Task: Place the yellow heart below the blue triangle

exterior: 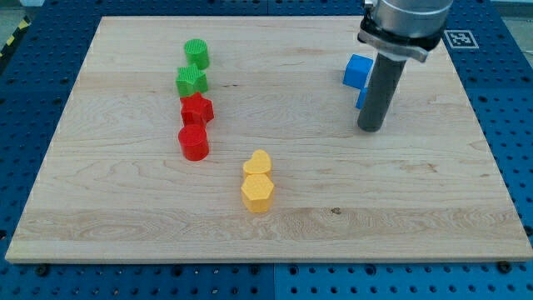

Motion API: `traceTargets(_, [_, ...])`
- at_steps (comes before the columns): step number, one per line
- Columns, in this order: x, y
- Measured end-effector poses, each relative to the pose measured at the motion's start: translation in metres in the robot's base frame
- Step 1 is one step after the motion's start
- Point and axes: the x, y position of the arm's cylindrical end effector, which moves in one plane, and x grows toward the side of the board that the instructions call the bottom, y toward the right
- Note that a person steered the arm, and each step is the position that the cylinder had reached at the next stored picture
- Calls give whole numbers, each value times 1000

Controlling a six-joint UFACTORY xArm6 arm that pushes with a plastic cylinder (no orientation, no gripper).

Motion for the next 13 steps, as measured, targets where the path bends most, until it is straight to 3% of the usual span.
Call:
traceTargets(2, [113,0])
traceTargets(4, [158,-79])
traceTargets(6, [145,-204])
traceTargets(7, [109,-210])
traceTargets(10, [74,-208])
traceTargets(13, [74,-149])
